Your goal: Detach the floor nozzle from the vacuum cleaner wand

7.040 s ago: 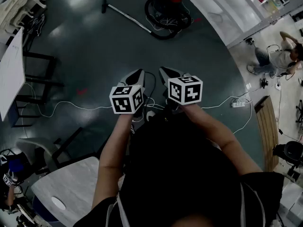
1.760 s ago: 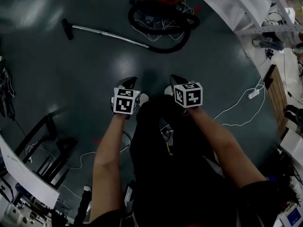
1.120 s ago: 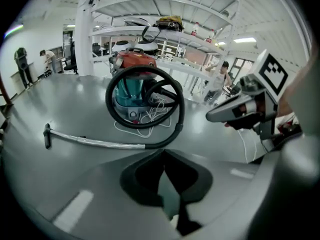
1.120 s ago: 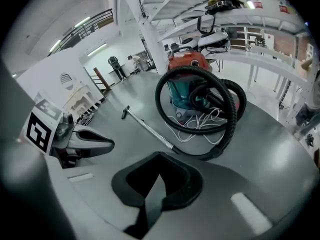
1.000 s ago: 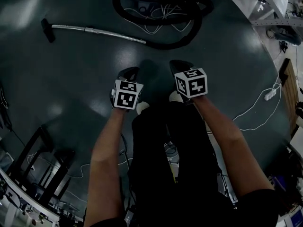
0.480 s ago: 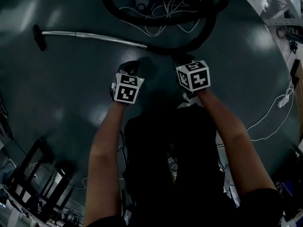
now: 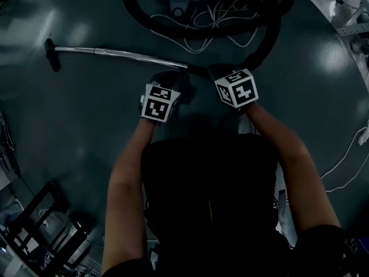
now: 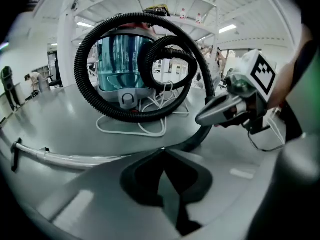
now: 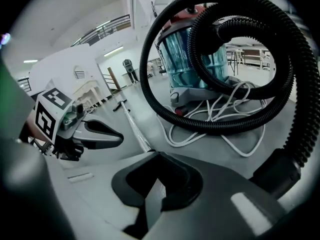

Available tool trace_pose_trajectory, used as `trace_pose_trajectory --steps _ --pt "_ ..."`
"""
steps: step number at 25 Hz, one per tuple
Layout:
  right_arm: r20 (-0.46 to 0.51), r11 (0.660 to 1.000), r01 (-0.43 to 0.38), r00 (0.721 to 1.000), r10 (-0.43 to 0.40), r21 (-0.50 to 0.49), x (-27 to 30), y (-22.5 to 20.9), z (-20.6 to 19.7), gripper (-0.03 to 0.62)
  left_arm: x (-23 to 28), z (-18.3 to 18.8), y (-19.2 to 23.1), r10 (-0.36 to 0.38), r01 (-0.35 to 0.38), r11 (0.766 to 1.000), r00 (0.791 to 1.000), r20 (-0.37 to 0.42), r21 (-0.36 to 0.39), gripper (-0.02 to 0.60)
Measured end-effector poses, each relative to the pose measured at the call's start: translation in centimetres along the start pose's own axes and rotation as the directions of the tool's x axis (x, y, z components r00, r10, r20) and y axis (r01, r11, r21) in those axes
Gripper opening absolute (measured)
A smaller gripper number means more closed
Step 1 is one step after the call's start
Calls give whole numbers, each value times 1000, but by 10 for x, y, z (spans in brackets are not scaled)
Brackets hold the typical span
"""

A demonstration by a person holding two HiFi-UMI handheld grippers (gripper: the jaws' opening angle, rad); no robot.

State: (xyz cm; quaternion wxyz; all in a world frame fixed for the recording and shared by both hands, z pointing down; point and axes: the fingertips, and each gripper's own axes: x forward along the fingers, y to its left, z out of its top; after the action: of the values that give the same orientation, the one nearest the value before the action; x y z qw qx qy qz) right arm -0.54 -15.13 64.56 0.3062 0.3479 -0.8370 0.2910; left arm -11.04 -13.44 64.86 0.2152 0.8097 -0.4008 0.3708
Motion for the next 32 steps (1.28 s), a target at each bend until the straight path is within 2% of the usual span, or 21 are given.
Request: trace_pose_trajectory --steps 8,14,17,20,23,26,29,32 --pt "25 1000 5 1000 -5 -22 13 2 7 -3 16 3 5 -18 19 1000 998 63 -3 9" --pt "45 1000 -2 999 3 -14 17 7 5 -3 13 -6 -5 -15 15 1000 998 55 3 9" --pt "49 999 -17 999 19 -48 19 13 3 -3 12 -15 -5 0 0 1000 998 55 6 9" --pt "20 992 -50 998 53 -118 26 15 1 -2 13 -16 2 17 -16 1000 996 88 -12 9" --pt "-32 979 -94 995 90 -183 34 13 1 0 17 -13 10 13 -7 998 995 101 -60 10" --pt "-85 951 -139 989 120 -276 40 12 7 46 21 -5 20 16 -12 999 996 90 -38 10" --pt "-154 919 -193 977 148 -344 49 13 12 78 22 -3 31 61 -60 998 995 83 -22 10" --pt "-210 891 -233 965 161 -390 58 19 8 106 18 -7 32 94 -82 990 990 108 -114 11"
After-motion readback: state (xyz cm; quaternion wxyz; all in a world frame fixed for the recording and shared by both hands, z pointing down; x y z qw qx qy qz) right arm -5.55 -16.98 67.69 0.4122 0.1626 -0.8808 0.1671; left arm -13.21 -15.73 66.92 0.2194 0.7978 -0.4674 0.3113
